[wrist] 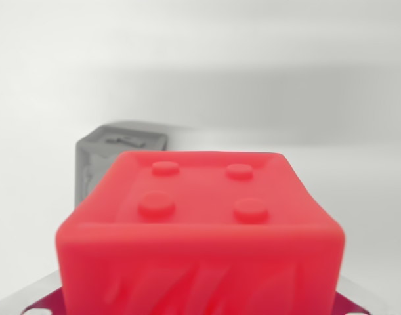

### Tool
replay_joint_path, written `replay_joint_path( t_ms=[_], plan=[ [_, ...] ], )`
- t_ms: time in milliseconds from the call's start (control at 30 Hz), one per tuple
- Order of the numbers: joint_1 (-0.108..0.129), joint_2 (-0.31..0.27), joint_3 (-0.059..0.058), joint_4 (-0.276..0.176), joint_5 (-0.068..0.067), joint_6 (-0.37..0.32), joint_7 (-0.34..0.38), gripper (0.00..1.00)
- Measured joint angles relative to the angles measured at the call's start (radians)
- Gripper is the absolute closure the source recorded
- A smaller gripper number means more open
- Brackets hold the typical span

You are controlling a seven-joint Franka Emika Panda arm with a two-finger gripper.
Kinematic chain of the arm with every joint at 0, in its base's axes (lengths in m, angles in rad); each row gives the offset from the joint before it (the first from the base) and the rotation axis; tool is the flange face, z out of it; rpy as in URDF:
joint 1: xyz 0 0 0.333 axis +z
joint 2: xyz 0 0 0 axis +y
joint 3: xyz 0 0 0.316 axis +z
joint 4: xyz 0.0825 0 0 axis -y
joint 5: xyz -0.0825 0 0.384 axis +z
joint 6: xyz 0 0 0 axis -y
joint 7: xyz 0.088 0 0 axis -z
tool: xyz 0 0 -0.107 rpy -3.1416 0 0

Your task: Destack cube

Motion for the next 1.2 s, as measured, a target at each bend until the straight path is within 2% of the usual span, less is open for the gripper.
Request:
replay_joint_path(
  t_ms=[1200],
  plan=[
    [-0.113,0.037,-0.007,0.009,0.0,0.027,-0.29,1.0]
  ],
)
